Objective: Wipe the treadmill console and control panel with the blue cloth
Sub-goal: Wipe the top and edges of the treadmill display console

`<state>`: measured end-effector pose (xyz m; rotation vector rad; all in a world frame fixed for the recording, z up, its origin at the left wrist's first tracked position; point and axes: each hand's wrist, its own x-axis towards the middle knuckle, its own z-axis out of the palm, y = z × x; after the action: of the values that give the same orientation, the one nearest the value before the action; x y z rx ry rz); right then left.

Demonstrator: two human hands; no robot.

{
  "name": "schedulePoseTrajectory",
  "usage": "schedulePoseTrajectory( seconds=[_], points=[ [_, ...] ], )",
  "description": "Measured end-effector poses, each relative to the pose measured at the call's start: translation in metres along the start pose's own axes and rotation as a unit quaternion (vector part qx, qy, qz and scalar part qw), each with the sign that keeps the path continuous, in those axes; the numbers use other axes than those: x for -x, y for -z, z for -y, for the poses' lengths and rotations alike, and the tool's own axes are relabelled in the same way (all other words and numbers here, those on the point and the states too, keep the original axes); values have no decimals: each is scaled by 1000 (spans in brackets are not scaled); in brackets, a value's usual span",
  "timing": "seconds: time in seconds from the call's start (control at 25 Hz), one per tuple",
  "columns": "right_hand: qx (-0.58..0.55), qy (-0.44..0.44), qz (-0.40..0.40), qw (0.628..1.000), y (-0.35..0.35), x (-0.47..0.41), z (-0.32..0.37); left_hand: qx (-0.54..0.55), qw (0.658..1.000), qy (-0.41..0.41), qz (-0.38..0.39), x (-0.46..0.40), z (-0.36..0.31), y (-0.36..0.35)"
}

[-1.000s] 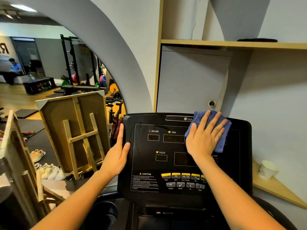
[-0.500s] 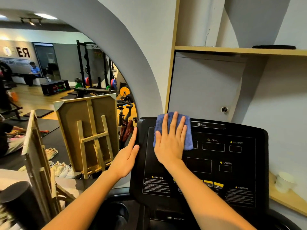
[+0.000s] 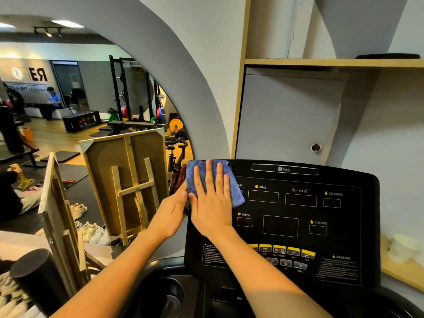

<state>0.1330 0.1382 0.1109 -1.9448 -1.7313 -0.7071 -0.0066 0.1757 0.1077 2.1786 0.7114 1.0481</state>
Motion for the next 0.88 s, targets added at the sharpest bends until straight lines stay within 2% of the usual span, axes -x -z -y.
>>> schedulePoseTrajectory(
  seconds=[0.32,0.52,0.88],
  points=[
    [-19,32,43,998,-10,58,10,30,998,41,-40,-10,1,-5],
    [-18,50,78,996,-16,96,12,-44,998,26,-43,-10,-4,-14],
    [-27,59,143,988,-28,165,13,-94,995,-11,-36,-1,-5,-29]
  ],
)
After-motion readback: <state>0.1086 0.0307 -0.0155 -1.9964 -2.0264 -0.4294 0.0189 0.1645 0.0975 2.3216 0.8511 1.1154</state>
